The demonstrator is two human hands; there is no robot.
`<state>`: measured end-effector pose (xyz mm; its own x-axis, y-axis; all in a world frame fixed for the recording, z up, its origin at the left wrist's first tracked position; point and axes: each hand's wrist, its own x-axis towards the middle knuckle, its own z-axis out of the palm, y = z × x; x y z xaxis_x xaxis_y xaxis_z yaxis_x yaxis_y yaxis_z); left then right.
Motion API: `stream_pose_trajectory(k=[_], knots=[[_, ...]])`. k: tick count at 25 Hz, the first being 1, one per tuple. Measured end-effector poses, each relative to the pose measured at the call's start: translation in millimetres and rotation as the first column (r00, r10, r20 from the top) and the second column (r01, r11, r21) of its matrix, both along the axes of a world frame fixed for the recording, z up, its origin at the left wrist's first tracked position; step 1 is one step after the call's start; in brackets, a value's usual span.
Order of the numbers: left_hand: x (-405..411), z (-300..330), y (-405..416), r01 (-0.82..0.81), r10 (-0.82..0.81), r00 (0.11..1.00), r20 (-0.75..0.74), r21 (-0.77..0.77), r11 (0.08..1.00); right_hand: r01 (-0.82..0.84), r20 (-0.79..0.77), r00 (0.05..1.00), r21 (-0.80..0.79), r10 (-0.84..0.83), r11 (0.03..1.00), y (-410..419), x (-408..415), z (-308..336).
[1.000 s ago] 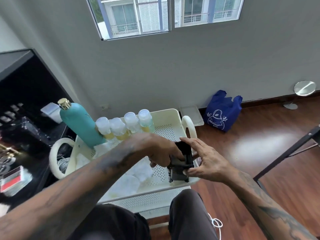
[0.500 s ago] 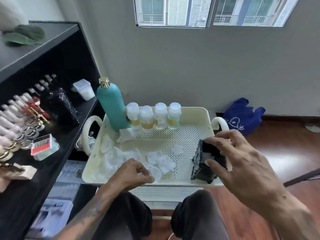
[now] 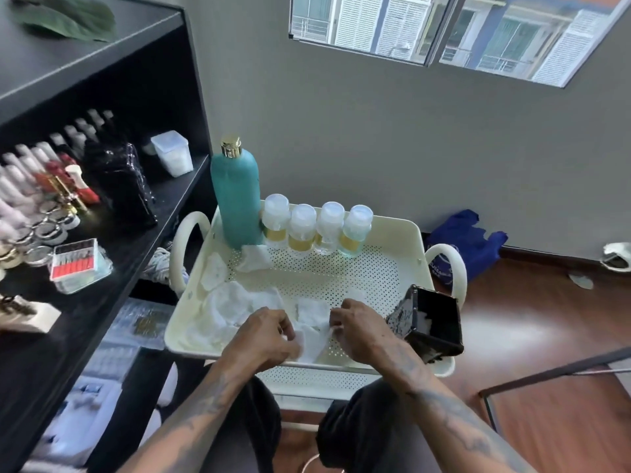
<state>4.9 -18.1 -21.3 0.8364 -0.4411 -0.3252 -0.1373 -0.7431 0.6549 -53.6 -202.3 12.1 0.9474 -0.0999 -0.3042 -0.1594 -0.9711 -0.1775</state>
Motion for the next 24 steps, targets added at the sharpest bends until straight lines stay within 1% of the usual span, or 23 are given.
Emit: stream_pose_trajectory(k=[1,3,5,6,7,8,9,10,11,12,13,14,15,16,18,19,21,24], knots=[[0.2,-0.7,-0.1,0.001,-0.001,1.0,0.005,0.0,1.0,0.038,0.025,0.999,0.066,-0.04,0.997,-0.5,-3.1,4.1],[1.5,-2.7,-0.1,0.007,-0.007,1.0,0.012,0.0,1.0,0.126,0.087,0.984,0.276,-0.155,0.953,2.9,-15.6,22.7],[2.9,-4.9,0.4,0.011,-0.011,1.0,0.018,0.004,1.0,0.168,0.128,0.956,0.495,-0.262,0.853,8.0,-37.3,48.1],[3.2,-6.1,0.1,0.01,-0.01,1.0,0.02,0.004,1.0,0.185,0.122,0.94,0.599,-0.317,0.779,7.6,-51.0,62.1],[3.8,-7.3,0.0,0.011,-0.011,1.0,0.021,0.003,1.0,0.198,0.117,0.922,0.674,-0.368,0.711,4.4,-64.5,76.7],[3.9,-8.4,-0.4,0.012,-0.012,1.0,0.021,0.004,1.0,0.197,0.133,0.901,0.722,-0.412,0.663,-1.2,-77.9,92.2],[3.8,-9.1,-0.7,0.011,-0.011,1.0,0.022,0.007,1.0,0.172,0.199,0.874,0.727,-0.444,0.665,-9.4,-90.2,107.3],[3.8,-9.6,-1.0,0.005,-0.006,1.0,0.026,0.008,1.0,0.142,0.324,0.829,0.666,-0.456,0.732,-20.3,-100.9,120.4],[4.2,-10.1,-0.8,-0.002,0.002,1.0,0.03,0.009,1.0,0.133,0.477,0.771,0.527,-0.421,0.839,-32.2,-108.7,130.4],[4.5,-10.2,-0.5,-0.008,0.007,0.999,0.034,0.011,1.0,0.161,0.602,0.718,0.343,-0.349,0.925,-42.3,-112.8,137.9],[4.3,-9.4,-1.1,-0.011,0.011,0.999,0.036,0.013,1.0,0.215,0.666,0.693,0.173,-0.275,0.961,-49.4,-113.0,142.1],[3.8,-8.4,-1.3,-0.015,0.014,0.999,0.038,0.013,1.0,0.262,0.664,0.711,0.053,-0.23,0.964,-53.5,-109.1,142.2],[3.3,-7.7,-0.9,-0.02,0.019,0.999,0.04,0.012,1.0,0.304,0.613,0.76,-0.043,-0.215,0.952,-55.3,-102.4,138.1],[2.9,-7.4,-0.4,-0.027,0.026,0.999,0.043,0.008,1.0,0.327,0.519,0.826,-0.128,-0.218,0.936,-55.4,-93.6,131.6],[2.1,-8.1,1.1,-0.032,0.032,0.998,0.05,-0.002,0.999,0.299,0.267,0.937,-0.276,-0.226,0.914,-56.2,-73.3,115.2],[2.0,-8.0,2.0,-0.023,0.023,0.998,0.052,-0.009,1.0,0.278,0.143,0.959,-0.329,-0.243,0.902,-56.4,-63.1,110.4],[1.7,-6.2,2.1,0.011,-0.009,0.999,0.052,-0.027,1.0,0.232,-0.049,0.96,-0.415,-0.277,0.88,-56.2,-45.8,107.9],[0.9,-2.5,2.4,0.046,-0.044,0.997,0.071,-0.027,0.999,0.088,-0.278,0.929,-0.472,-0.243,0.877,-53.7,-27.5,110.4]])
